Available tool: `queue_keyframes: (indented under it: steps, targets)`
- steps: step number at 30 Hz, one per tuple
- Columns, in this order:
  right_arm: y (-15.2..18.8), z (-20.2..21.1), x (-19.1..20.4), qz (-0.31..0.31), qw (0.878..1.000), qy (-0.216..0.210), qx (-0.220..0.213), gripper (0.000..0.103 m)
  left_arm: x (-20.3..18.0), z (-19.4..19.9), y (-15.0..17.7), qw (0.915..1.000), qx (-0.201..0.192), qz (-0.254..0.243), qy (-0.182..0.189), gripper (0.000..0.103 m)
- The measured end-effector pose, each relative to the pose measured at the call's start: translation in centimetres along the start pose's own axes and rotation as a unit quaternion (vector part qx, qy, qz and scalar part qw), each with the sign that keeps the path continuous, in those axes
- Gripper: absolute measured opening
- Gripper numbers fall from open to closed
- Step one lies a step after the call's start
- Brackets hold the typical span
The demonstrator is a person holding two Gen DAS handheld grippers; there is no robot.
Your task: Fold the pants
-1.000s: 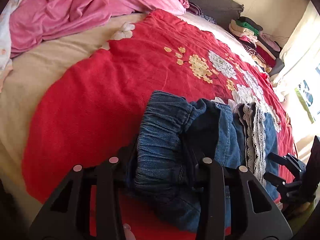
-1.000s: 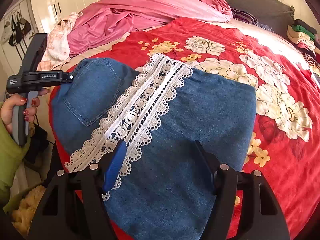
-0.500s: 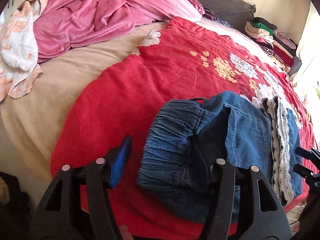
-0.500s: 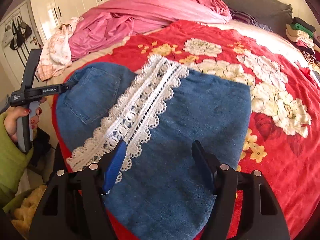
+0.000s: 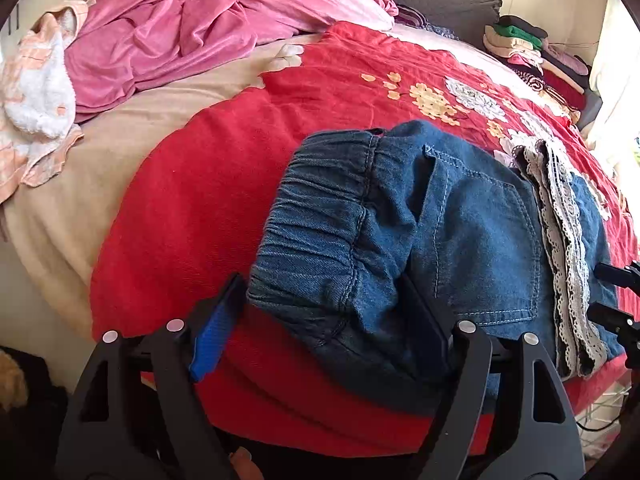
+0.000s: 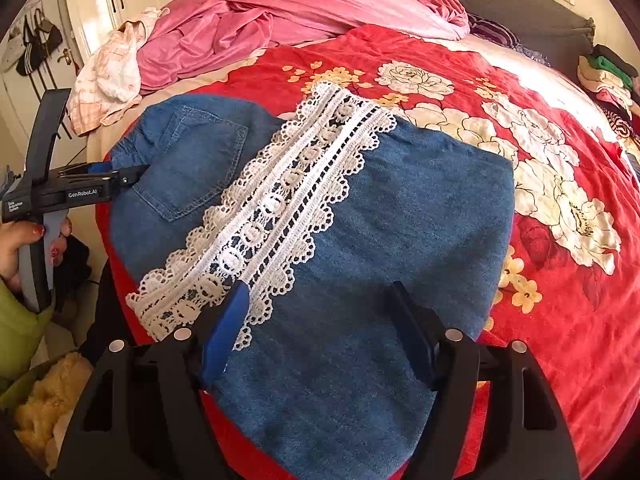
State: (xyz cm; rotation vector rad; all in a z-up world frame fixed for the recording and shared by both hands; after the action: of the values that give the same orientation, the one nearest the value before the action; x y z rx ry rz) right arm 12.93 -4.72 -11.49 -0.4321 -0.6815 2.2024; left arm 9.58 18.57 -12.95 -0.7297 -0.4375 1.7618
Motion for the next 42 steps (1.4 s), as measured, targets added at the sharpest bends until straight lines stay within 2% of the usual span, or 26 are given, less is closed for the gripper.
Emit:
queue_keyframes:
  steps: [4, 6, 9, 14, 18, 23, 25, 30, 33, 38, 39, 42]
  targets:
    - [-2.5, 2.7, 0.5, 0.002, 0.999, -0.021, -0.043, 0.071, -0.4, 2.0, -0.4, 0.9998, -0.016, 0.006, 0.014, 0.075]
    - [-4.2, 4.0, 1.0, 0.011, 0.997, -0.03, -0.064, 0.077, -0.6, 2.8, -0.6, 0.9997, -0.021, -0.001, 0.011, 0.078]
    - [-7.2, 5.4, 2.2, 0.029, 0.995, -0.045, -0.088, 0.079, -0.6, 3.8, -0.7, 0.9994, -0.029, 0.006, 0.02, 0.079]
    - [-11.7, 5.9, 4.8, 0.064, 0.99, -0.051, -0.111, 0.083, -0.2, 5.2, -0.8, 0.9989, -0.041, 0.009, 0.021, 0.084]
    - [-14.3, 5.0, 7.3, 0.085, 0.987, -0.075, -0.113, 0.084, 0.5, 6.0, -0.6, 0.9985, -0.047, 0.015, 0.022, 0.088]
    - [-16.5, 2.2, 11.1, 0.137, 0.98, -0.11, -0.088, 0.084, 0.9, 5.6, 0.0, 0.9973, -0.041, 0.035, 0.05, 0.088]
    - [-16.7, 0.5, 12.9, 0.165, 0.976, -0.128, -0.066, 0.084, 0.9, 4.8, 0.5, 0.9962, -0.032, 0.047, 0.065, 0.088]
    - [-16.8, -3.5, 16.5, 0.208, 0.964, -0.166, -0.016, 0.084, 0.6, 2.9, 1.6, 0.9889, -0.014, 0.084, 0.122, 0.088]
    - [-16.8, -5.3, 18.1, 0.234, 0.955, -0.182, 0.01, 0.084, 0.8, 1.8, 2.1, 0.9882, -0.009, 0.095, 0.119, 0.079]
    - [-16.4, -7.9, 19.6, 0.266, 0.945, -0.187, 0.036, 0.084, 1.1, 0.7, 2.3, 0.9887, -0.009, 0.099, 0.112, 0.076]
    - [-16.2, -8.3, 19.7, 0.271, 0.943, -0.191, 0.04, 0.082, 1.1, 0.6, 2.3, 0.9889, -0.009, 0.098, 0.111, 0.075]
    - [-15.3, -8.8, 20.3, 0.273, 0.934, -0.221, 0.061, 0.05, 1.1, 0.5, 2.2, 0.9888, -0.009, 0.101, 0.109, 0.075]
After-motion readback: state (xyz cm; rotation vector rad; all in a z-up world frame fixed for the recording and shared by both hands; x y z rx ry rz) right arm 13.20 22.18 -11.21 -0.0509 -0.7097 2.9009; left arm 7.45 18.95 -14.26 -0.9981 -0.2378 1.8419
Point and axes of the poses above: each gripper's, at about its wrist camera, not at the fingertips, and z roughly against the way its jaws point, x to its left, y to its underside, the point moved 10 cm from there along -z, roughly the way its jaws point, and after that the axes turned 13 degrees about y, right-handed, at the moved point
